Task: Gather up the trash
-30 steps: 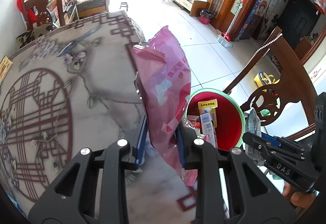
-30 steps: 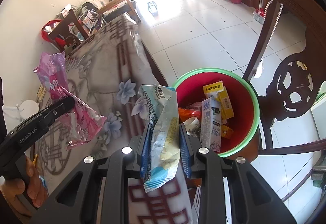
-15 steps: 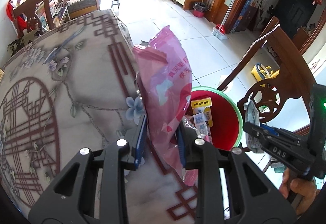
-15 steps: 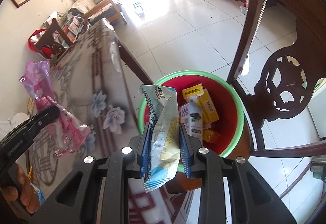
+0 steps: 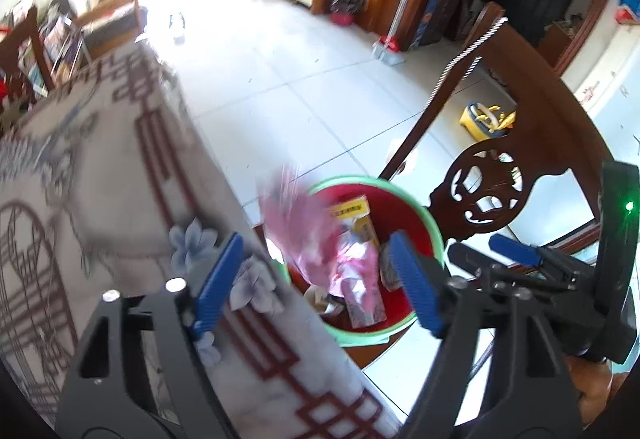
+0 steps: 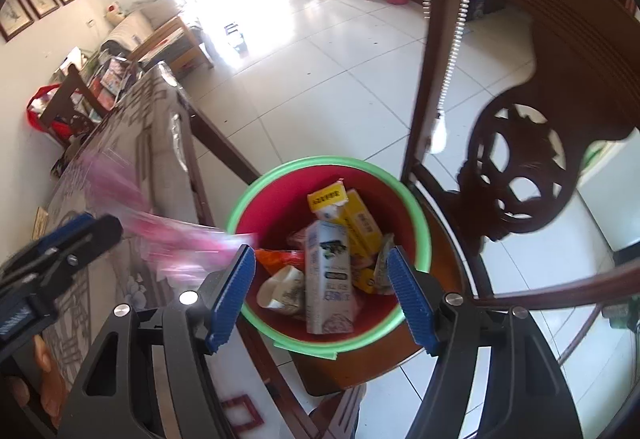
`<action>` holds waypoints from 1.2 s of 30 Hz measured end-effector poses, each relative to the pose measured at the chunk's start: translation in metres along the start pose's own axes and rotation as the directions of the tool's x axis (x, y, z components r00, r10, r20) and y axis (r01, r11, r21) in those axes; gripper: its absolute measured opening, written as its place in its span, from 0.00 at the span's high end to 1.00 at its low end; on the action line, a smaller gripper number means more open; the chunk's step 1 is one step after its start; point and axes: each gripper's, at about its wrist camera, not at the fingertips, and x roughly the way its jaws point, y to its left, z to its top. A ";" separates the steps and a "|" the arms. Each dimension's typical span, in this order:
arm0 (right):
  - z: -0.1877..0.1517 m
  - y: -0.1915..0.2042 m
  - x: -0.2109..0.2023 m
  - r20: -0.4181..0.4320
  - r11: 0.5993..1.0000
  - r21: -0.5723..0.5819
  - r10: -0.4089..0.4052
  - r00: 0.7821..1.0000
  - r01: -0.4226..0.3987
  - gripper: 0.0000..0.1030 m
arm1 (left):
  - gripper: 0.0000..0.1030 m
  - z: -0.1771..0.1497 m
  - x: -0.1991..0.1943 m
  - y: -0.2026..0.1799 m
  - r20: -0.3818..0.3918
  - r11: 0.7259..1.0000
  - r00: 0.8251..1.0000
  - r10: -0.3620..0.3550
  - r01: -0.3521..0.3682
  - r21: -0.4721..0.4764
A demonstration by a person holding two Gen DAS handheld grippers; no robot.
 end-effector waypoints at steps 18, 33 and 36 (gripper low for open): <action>-0.059 0.071 -0.067 0.113 0.994 -0.048 -0.093 0.989 0.099 0.07 | 0.10 -0.047 -0.087 0.052 0.088 0.999 0.996 0.000 0.003 -0.036; -0.125 0.185 -0.148 0.500 0.963 -0.081 -0.183 0.847 0.256 0.07 | 0.05 -0.113 -0.183 0.120 0.271 0.999 0.962 0.031 -0.031 -0.005; -0.138 0.201 -0.155 0.539 0.954 -0.080 -0.201 0.818 0.288 0.07 | 0.05 -0.125 -0.202 0.132 0.337 0.998 0.939 0.067 -0.065 -0.015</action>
